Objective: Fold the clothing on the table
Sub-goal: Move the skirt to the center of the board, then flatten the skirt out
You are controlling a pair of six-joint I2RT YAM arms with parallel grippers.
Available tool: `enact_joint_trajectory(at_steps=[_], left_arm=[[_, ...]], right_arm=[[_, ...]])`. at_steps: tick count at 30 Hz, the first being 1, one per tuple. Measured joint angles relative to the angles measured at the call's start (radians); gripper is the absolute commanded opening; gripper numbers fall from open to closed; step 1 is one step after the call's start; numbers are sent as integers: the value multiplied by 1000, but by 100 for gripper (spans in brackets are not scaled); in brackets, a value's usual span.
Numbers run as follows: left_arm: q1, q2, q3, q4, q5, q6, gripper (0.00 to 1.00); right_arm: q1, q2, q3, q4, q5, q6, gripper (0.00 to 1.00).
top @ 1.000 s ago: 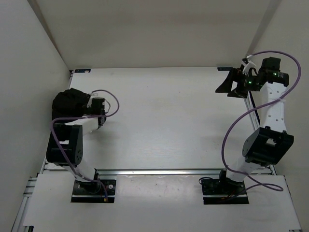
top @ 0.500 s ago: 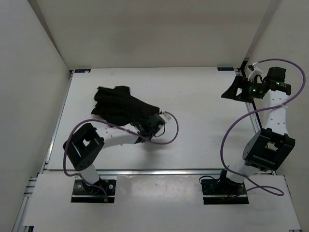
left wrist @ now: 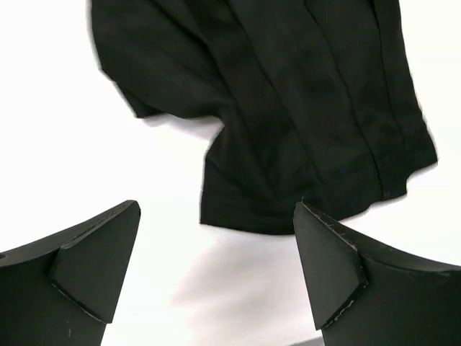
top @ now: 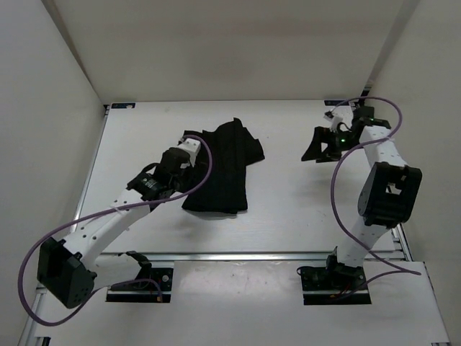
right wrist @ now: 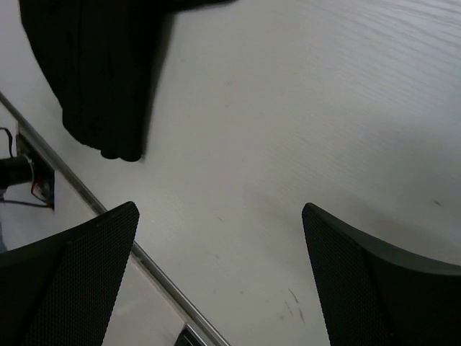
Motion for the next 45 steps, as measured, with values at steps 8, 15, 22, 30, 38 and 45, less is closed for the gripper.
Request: enact_joint_trajectory(at_steps=[8, 15, 22, 30, 38, 45], left_arm=[[51, 158, -66, -99, 30, -79, 99], [258, 162, -154, -122, 207, -200, 99], [484, -107, -489, 171, 455, -523, 99], [518, -330, -835, 701, 584, -980, 98], [523, -889, -879, 543, 439, -1326, 99], [521, -855, -865, 438, 396, -1373, 99]], right_arm=[[189, 32, -73, 44, -72, 77, 100], [275, 51, -63, 89, -68, 101, 99], [266, 50, -63, 95, -68, 98, 99], [198, 39, -57, 64, -73, 89, 99], [172, -6, -58, 48, -79, 86, 99], [174, -14, -60, 46, -80, 89, 100]])
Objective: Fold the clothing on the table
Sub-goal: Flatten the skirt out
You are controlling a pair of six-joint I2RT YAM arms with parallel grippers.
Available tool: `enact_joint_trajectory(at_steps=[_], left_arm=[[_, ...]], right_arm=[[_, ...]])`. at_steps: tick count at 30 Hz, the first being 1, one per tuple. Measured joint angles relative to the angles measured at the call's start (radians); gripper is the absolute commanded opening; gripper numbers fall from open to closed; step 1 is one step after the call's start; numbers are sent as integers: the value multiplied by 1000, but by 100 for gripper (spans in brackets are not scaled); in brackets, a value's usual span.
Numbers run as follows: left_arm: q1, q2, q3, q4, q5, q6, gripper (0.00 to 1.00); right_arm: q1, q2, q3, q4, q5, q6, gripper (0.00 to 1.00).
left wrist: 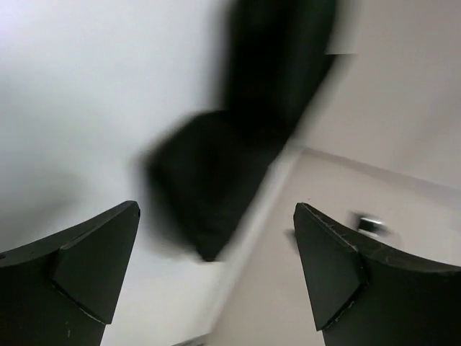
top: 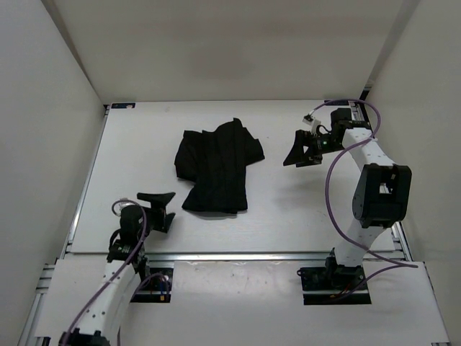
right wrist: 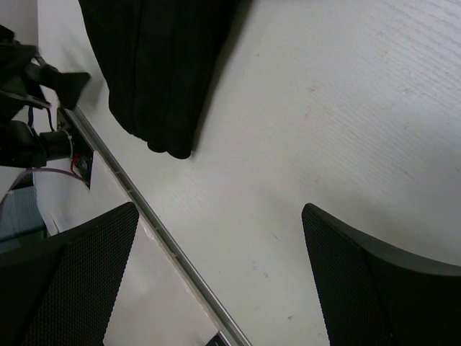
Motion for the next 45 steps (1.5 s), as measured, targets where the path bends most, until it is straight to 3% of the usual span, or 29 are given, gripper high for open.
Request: enact_joint_trajectory(at_steps=[3, 17, 25, 28, 29, 31, 33, 40, 43, 45], left_arm=[[-63, 190, -6, -82, -36, 49, 98], [-317, 823, 278, 90, -92, 122, 98], [-339, 927, 363, 75, -107, 135, 99], [-337, 923, 361, 69, -113, 134, 93], [-336, 922, 359, 67, -114, 133, 88], [-335, 922, 356, 60, -120, 136, 69], [-333, 931, 352, 53, -131, 140, 1], [-327, 1009, 412, 11, -160, 235, 0], [-328, 1061, 523, -56, -178, 312, 0], [-331, 1119, 674, -134, -191, 371, 0]], right_arm=[[0, 0, -7, 0, 0, 2, 99], [-2, -25, -20, 0, 1, 8, 99], [-29, -61, -26, 0, 2, 7, 99], [-30, -64, -33, 3, 3, 8, 99], [-31, -64, -35, 3, 3, 8, 99], [-30, -64, -38, 2, 7, 9, 99], [-30, -64, -38, 3, 12, 11, 99], [-32, -64, -38, 3, 24, 14, 99], [-32, -64, -38, 7, 24, 14, 99], [-32, -64, -38, 16, 23, 14, 99]])
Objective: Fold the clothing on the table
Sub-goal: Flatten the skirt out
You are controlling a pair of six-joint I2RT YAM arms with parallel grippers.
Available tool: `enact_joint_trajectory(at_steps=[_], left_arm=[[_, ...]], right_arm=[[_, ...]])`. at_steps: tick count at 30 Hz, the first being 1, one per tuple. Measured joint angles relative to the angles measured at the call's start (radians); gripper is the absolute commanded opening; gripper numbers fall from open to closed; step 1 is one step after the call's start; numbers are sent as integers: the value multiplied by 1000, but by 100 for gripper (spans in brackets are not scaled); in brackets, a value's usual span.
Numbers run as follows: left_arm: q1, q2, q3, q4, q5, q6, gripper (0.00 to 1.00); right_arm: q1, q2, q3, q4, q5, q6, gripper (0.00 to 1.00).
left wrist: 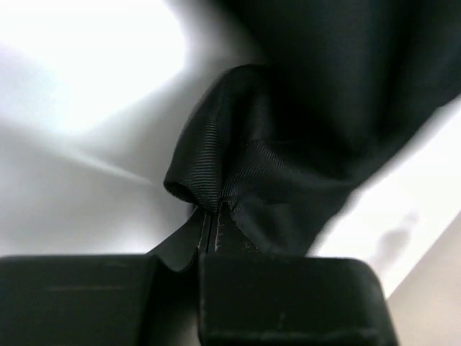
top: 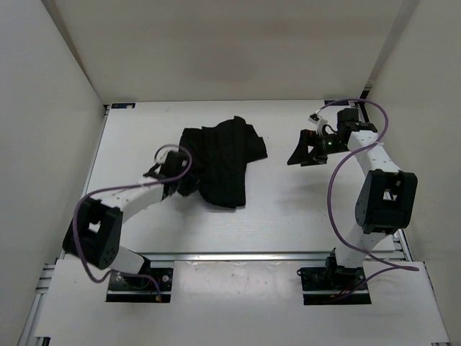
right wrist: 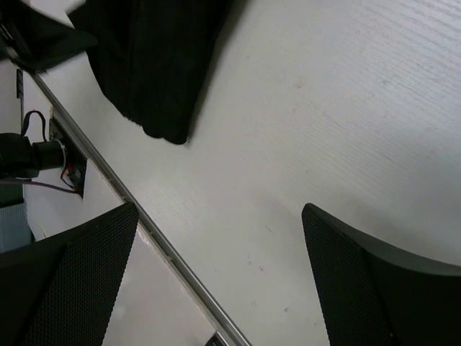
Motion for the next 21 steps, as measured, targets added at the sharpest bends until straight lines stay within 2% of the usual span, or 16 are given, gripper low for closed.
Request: enact_joint_trajectory(at_steps=[3, 8, 10, 11, 12, 13, 17, 19, 21], left_arm=[[-21, 148, 343, -101, -27, 85, 0], [-103, 522, 1178, -277, -77, 208, 0], [-124, 677, 1524, -372, -77, 217, 0], [-133, 733, 1645, -393, -77, 219, 0], [-142, 756, 1705, -401, -78, 217, 0], [-150, 752, 1703, -408, -80, 216, 0], [-186, 647, 1518, -422, -112, 212, 0], [-200, 658, 1526, -470, -130, 215, 0], [-212, 699, 1590, -507, -140, 224, 0]], right_arm=[[-1, 0, 2, 10, -16, -12, 99], [29, -4, 115, -5, -26, -84, 99], [64, -32, 131, 64, 0, -99, 100], [81, -56, 120, 104, 16, -96, 100], [103, -97, 82, 180, 43, -96, 100], [128, -149, 27, 256, 73, -87, 99], [299, -419, -319, 587, 259, -53, 99], [398, -456, -384, 656, 315, 3, 100], [431, -426, -391, 723, 357, 82, 98]])
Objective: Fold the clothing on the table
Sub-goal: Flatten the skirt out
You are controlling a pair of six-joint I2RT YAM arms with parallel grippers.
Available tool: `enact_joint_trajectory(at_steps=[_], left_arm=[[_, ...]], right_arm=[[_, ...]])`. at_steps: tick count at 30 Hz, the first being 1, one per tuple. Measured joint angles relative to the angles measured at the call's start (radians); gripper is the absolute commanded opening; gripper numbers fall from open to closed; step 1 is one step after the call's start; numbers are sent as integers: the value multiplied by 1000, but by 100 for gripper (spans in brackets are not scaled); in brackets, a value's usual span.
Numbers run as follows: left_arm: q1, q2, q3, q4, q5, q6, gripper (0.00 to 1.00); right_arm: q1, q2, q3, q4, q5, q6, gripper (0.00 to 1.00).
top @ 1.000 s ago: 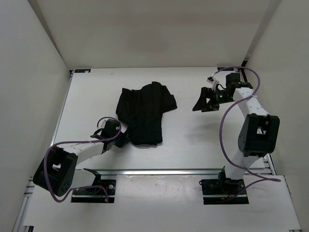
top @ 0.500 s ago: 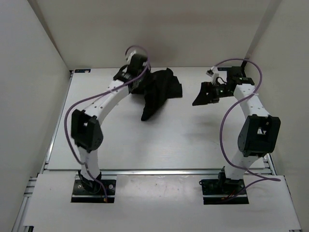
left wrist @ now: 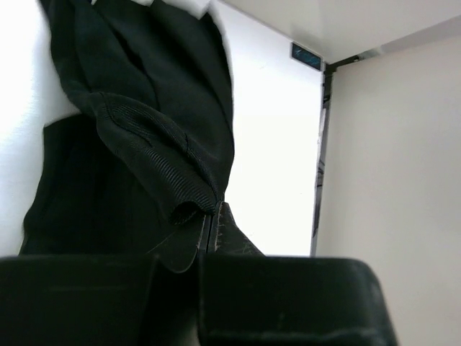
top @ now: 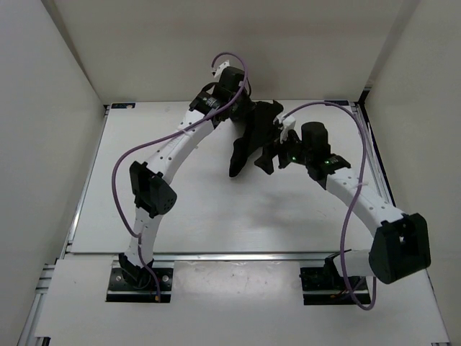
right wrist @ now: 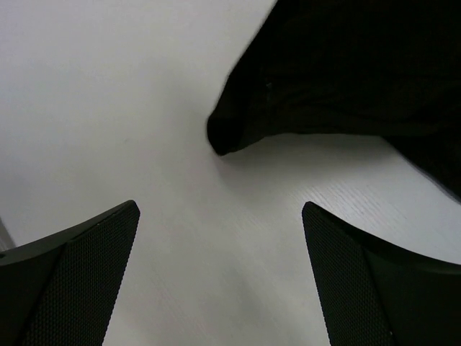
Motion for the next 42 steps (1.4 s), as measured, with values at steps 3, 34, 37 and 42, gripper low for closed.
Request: enact_joint_trajectory(at_steps=[3, 34, 37, 42], left_arm=[[-16, 36, 62, -6, -10, 8, 0], [-56, 32, 63, 64, -60, 13, 0], [-43, 17, 35, 72, -58, 20, 0], [24, -106, -175, 85, -29, 68, 0]], right_arm=[[11, 79, 0, 84, 78, 99, 97], [286, 422, 55, 249, 765, 445, 8], [229, 419, 58, 203, 757, 436, 0], [59, 371, 76, 69, 655, 335, 0]])
